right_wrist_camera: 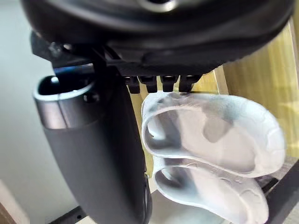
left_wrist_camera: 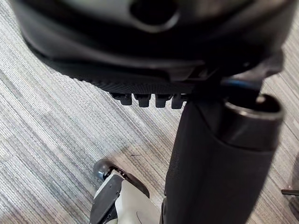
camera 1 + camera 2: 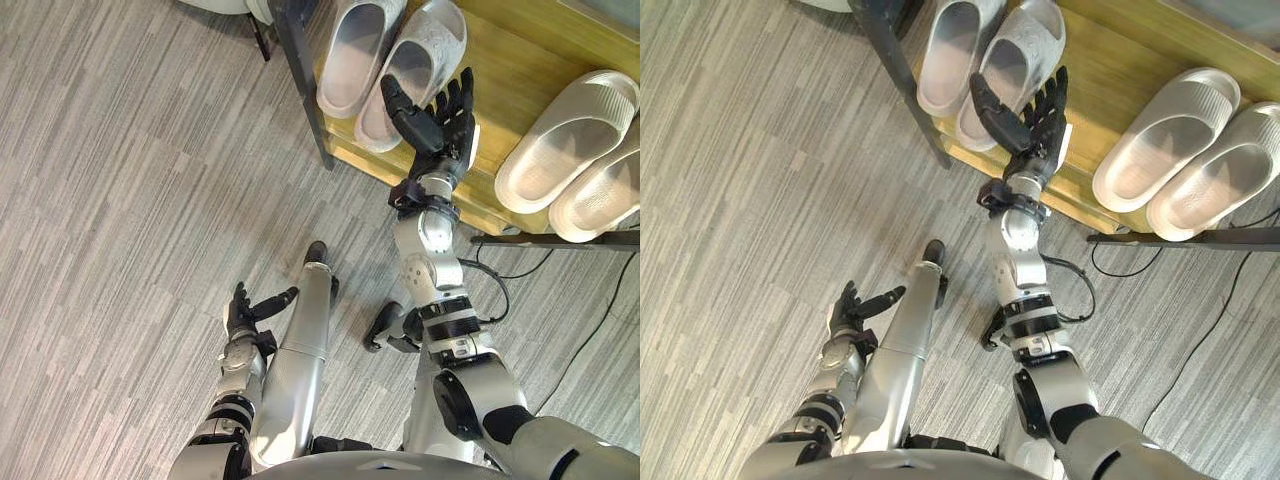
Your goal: Organize the slippers on the shoe rack
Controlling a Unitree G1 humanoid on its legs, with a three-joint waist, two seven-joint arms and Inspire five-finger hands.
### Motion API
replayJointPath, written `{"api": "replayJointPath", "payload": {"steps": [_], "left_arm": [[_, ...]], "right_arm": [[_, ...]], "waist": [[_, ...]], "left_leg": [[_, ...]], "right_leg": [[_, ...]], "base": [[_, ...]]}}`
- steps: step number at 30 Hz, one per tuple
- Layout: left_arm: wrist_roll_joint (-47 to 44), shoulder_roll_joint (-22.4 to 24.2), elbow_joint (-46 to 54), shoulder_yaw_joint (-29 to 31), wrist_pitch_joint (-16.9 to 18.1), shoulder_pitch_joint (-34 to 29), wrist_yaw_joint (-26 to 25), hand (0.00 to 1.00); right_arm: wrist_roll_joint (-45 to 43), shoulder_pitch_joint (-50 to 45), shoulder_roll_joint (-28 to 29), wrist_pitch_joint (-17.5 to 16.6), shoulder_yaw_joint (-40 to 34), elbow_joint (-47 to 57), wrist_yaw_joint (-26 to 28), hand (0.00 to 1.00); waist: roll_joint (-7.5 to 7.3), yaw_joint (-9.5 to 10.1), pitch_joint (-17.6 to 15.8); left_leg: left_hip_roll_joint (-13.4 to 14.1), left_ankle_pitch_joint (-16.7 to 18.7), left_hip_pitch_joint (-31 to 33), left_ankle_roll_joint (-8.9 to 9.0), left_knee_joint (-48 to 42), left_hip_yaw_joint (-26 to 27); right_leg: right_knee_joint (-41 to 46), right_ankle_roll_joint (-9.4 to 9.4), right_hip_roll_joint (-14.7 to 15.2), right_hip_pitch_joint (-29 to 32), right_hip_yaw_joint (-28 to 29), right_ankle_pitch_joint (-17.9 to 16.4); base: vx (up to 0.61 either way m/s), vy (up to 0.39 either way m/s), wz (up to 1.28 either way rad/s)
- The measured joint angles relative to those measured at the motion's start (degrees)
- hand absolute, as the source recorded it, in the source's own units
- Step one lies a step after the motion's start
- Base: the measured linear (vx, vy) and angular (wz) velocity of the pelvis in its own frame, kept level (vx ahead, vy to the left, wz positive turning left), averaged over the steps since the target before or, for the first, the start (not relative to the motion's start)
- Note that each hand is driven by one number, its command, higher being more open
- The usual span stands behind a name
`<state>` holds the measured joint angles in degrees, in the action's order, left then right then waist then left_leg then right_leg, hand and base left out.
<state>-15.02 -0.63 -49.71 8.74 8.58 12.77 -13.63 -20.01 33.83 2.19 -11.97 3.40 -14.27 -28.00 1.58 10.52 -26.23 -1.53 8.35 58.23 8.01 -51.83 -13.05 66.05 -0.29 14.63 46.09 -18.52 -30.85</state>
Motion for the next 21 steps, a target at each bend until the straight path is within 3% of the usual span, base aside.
{"api": "replayJointPath", "payload": {"steps": [5,12,15,21], "left_arm": [[0.1,0.0,0.0,2.4,0.0,-0.3,-0.1,1.0],[3.1,-1.4,0.9,2.1,-0.2,-2.9,1.9,1.0],[6.2,-3.0,0.5,-0.5,-0.5,-6.1,3.6,1.0],[8.1,-5.1,-3.2,-6.6,-1.1,-9.5,4.3,1.0]], "right_arm": [[5.1,-8.5,0.1,0.9,2.2,5.0,0.1,1.0],[12.8,-26.0,-0.3,2.1,7.4,17.4,4.3,1.0],[15.2,-31.5,-0.8,2.2,9.3,19.8,7.5,1.0],[20.7,-39.9,-4.2,2.2,9.4,19.9,12.4,1.0]], "waist": [[-1.24,-1.11,-0.1],[-4.59,-4.11,1.3],[-5.81,-5.1,4.1],[-5.97,-6.31,8.9]], "left_leg": [[1.0,0.0,-4.9,-0.67,2.4,0.9],[3.8,-1.5,-17.6,-2.68,11.7,6.4],[4.1,-2.4,-23.4,-3.26,17.4,8.0],[4.2,-5.6,-34.4,-4.26,30.1,10.3]], "right_leg": [[-3.0,0.75,-0.7,-4.6,0.3,1.1],[-13.3,2.07,-1.3,-16.7,0.4,4.1],[-20.1,3.15,-2.1,-22.2,0.7,6.3],[-35.1,4.77,-3.6,-32.4,0.8,12.0]], "base": [[0.01,0.071,-0.08],[0.08,0.048,-0.05],[0.15,0.06,-0.13],[0.18,0.084,-0.12]]}}
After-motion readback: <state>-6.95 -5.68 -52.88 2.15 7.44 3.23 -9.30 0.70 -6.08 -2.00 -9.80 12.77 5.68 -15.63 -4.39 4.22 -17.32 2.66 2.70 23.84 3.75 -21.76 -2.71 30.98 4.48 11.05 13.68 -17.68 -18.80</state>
